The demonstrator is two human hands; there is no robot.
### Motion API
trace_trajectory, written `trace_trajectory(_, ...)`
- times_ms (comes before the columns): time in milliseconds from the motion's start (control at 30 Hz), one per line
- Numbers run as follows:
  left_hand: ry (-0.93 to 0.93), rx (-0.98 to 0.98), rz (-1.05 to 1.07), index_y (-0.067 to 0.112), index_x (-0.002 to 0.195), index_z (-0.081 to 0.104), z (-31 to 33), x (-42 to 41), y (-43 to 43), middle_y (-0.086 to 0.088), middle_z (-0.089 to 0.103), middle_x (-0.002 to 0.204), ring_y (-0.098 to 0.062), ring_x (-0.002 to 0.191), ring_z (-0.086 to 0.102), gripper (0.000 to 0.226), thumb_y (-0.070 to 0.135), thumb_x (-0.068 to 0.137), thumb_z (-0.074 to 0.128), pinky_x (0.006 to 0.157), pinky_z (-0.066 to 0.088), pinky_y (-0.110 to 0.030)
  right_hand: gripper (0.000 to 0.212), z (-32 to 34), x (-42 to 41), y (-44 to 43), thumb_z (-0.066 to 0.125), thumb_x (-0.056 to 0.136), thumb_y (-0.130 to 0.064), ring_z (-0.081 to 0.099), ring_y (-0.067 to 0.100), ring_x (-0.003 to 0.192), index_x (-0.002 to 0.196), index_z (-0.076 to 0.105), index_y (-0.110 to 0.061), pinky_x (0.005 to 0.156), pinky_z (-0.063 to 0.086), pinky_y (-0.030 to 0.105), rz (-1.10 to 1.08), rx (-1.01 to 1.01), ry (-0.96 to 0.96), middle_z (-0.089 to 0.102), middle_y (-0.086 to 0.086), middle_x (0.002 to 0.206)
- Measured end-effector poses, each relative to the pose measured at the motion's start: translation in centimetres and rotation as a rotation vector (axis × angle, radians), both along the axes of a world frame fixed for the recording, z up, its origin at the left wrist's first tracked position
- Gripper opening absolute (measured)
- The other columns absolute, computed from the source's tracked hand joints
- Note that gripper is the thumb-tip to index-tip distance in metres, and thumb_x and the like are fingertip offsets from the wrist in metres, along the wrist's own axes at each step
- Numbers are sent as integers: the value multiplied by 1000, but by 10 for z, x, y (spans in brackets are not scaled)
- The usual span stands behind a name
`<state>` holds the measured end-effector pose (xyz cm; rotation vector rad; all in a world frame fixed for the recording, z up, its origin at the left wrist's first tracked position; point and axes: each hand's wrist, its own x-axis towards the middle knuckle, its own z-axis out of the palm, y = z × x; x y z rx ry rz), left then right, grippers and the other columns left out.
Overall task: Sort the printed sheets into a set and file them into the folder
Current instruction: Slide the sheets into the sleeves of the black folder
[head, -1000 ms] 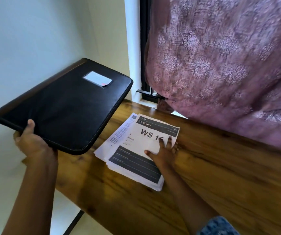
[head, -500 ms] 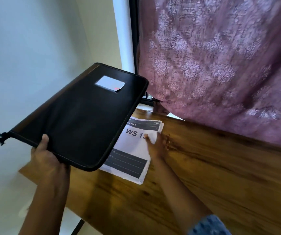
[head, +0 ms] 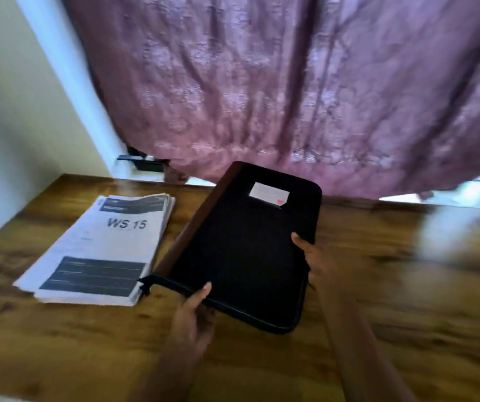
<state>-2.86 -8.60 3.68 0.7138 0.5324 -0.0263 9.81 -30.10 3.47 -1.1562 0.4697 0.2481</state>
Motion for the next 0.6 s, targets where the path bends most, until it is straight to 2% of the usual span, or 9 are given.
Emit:
trace_trajectory(33, -33, -49, -49, 6, 103, 70, -9, 0, 0, -11, 74, 90, -23, 80, 72, 82, 30, 31, 99, 67, 59, -38, 43, -3, -5, -24, 75, 76, -27, 67, 27, 98, 113, 64, -8, 84, 54, 41, -3, -19, 9, 68, 11, 112)
trace_trajectory(67, -102, -139, -123, 6, 110, 70, -13, 1, 4, -13, 74, 95, -26, 87, 71, 82, 40, 41, 97, 72, 58, -45, 36, -5, -10, -44, 74, 79, -25, 67, 27, 97, 110, 65, -10, 83, 54, 40, 4, -47, 10, 69, 10, 109)
trace_trajectory(133, -199, -282, -255, 7, 137, 51, -20, 6, 10, -19, 61, 127, -34, 114, 61, 71, 57, 87, 59, 96, 45, -54, 28, -9, -18, -83, 69, 85, -21, 66, 26, 98, 110, 64, -12, 83, 53, 39, 33, -98, -13, 69, 8, 109)
trace_trajectory(167, -168, -243, -336, 5, 136, 51, -21, 11, 10, -19, 56, 134, -34, 112, 61, 69, 59, 95, 38, 96, 43, -50, 30, -12, -19, -100, 68, 86, -21, 66, 26, 100, 114, 63, -12, 84, 53, 40, 56, -128, -27, 69, 9, 111)
trace_trajectory(267, 156, 466, -473, 10, 117, 65, -26, 19, -20, -12, 67, 111, -20, 79, 64, 48, 47, 94, 45, 73, 50, -36, 42, -16, -24, -142, 69, 86, -23, 67, 24, 99, 125, 59, -12, 82, 55, 37, 106, -290, -37, 67, 9, 117)
trace_trajectory(333, 135, 891, -594, 15, 115, 65, -20, 21, -52, -3, 68, 102, -13, 78, 64, 32, 37, 91, 61, 62, 52, -28, 45, -18, -27, -160, 70, 85, -28, 66, 20, 97, 126, 58, -13, 80, 55, 35, 104, -444, -44, 67, 6, 117)
trace_trajectory(433, 86, 1451, -702, 24, 102, 64, -19, 24, -89, 11, 65, 84, -8, 77, 61, 30, 47, 84, 68, 57, 44, -21, 46, -17, -37, -174, 67, 86, -37, 64, 21, 96, 123, 59, -12, 78, 50, 30, 132, -843, -52, 66, 5, 115)
trace_trajectory(500, 140, 1600, -670, 24, 104, 63, -19, 23, -101, 8, 66, 85, -13, 80, 63, 39, 55, 82, 66, 59, 42, -24, 50, -19, -46, -172, 61, 89, -42, 59, 27, 105, 128, 53, -11, 77, 45, 31, 136, -1125, -22, 62, 7, 119)
trace_trajectory(600, 175, 1735, -616, 24, 118, 58, -24, 16, -113, 3, 67, 105, -19, 96, 63, 53, 64, 83, 57, 66, 42, -27, 61, -26, -63, -163, 54, 90, -48, 43, 30, 123, 137, 40, -12, 94, 39, 40, 140, -1507, 33, 45, 12, 136)
